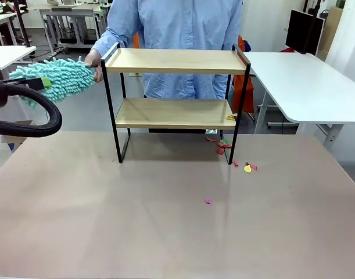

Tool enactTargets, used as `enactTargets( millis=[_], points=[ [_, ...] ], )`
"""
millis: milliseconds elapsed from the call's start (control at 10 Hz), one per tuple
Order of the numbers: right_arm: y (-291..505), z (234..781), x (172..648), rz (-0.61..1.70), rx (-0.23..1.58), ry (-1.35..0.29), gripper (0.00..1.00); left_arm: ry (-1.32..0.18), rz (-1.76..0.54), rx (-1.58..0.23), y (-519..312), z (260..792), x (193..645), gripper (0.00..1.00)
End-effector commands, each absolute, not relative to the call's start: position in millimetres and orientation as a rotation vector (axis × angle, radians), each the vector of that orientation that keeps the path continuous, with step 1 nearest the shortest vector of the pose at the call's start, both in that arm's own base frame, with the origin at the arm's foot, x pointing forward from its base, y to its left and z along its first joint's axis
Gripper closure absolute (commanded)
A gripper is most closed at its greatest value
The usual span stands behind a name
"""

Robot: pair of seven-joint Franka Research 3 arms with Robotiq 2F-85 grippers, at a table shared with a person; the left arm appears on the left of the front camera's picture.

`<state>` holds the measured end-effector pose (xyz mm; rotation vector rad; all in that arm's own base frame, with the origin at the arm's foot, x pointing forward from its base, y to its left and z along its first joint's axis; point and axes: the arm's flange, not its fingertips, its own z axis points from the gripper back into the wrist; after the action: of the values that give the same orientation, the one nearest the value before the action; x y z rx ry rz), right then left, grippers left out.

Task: Clean the shelf.
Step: Hand the Duster back to the human.

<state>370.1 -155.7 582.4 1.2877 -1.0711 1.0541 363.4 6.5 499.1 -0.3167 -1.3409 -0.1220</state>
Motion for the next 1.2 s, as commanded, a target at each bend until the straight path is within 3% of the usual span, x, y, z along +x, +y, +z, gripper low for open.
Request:
enactTargets(
  millis=[0, 500, 800, 1100],
  points=[
    [-154, 584, 368, 1.065, 1.288, -1.075, 0.00, -1.319, -0.082, -0.300, 14, 539, 340, 0.00],
    [-154, 584, 368, 1.065, 1.288, -1.075, 0.00, -1.161, 0.207, -0.532, 102, 651, 334, 0.00],
    [-154, 584, 368, 1.065, 1.288, -1.075, 0.00, -1.134, 0.375, -0.540, 180, 674, 332, 0.00],
    [-154, 584, 368, 1.065, 1.288, -1.075, 0.00, -1.073, 0.442, -0.528, 212, 660, 338, 0.00]
  ],
)
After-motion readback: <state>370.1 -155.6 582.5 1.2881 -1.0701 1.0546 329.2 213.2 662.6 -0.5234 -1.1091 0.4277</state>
